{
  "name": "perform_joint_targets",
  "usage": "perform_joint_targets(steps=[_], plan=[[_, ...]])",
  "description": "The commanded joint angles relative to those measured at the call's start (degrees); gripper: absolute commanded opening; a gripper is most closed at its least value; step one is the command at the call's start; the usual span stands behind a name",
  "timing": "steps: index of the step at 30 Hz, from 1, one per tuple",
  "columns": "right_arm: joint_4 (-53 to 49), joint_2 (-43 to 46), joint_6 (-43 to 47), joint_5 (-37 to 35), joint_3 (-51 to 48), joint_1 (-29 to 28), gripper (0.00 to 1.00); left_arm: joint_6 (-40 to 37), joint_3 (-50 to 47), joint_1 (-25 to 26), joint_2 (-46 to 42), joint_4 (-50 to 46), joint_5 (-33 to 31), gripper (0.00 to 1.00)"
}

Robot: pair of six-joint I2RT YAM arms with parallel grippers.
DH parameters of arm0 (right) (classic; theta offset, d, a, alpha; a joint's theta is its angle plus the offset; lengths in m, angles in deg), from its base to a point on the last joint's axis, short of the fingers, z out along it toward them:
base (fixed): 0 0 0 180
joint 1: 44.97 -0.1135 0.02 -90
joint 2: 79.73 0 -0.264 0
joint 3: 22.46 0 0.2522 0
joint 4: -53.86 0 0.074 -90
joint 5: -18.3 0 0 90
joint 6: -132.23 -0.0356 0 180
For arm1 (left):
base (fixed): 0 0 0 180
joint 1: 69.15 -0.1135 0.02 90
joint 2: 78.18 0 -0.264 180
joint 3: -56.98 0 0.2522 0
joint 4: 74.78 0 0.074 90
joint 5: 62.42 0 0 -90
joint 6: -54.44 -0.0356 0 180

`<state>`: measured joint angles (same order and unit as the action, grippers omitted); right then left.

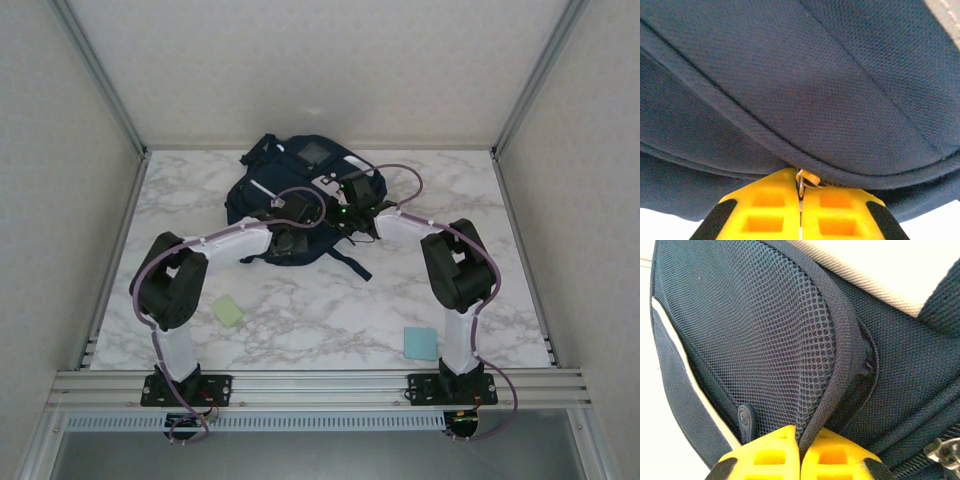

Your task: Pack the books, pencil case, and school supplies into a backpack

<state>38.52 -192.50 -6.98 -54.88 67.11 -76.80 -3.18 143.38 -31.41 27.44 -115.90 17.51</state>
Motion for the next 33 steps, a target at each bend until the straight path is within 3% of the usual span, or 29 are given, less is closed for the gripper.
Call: perform_joint_targets(steps=[1, 3, 8, 12, 20, 27, 33], plan=[[-2.81, 4.76, 6.00, -0.12, -1.88, 0.88, 0.00, -8.27, -0.31, -4.14, -3.98, -4.96, 4.41, 0.00], [-3.82, 5.68, 8.09, -0.18, -2.85, 1.53, 0.00, -11.69, -0.13, -5.37, -4.76, -7.23, 7.58, 0.00], [-8.39, 7.73, 15.91, 1.70, -3.46, 3.43, 0.00, -17.42, 1.02, -6.34, -6.17, -11.05, 7.08, 0.00], [-17.83, 8.07, 26.04, 1.65, -0.26, 4.33, 0.00, -20.69, 3.54, -6.81, -5.58, -13.80, 8.04, 0.00], [-33.86, 7.12, 43.34, -6.58, 5.84, 7.91, 0.00, -26.91, 8.73, -6.86, -2.50, -22.96, 10.37, 0.00], [-35.29, 5.72, 48.51, -11.37, 9.79, 13.66, 0.00, -27.78, 10.79, -6.87, -1.56, -27.08, 11.09, 0.00], [-36.46, -0.20, 41.81, -10.94, 23.08, 16.80, 0.00, -25.89, 13.28, -4.16, -0.52, -28.01, 17.60, 0.00]])
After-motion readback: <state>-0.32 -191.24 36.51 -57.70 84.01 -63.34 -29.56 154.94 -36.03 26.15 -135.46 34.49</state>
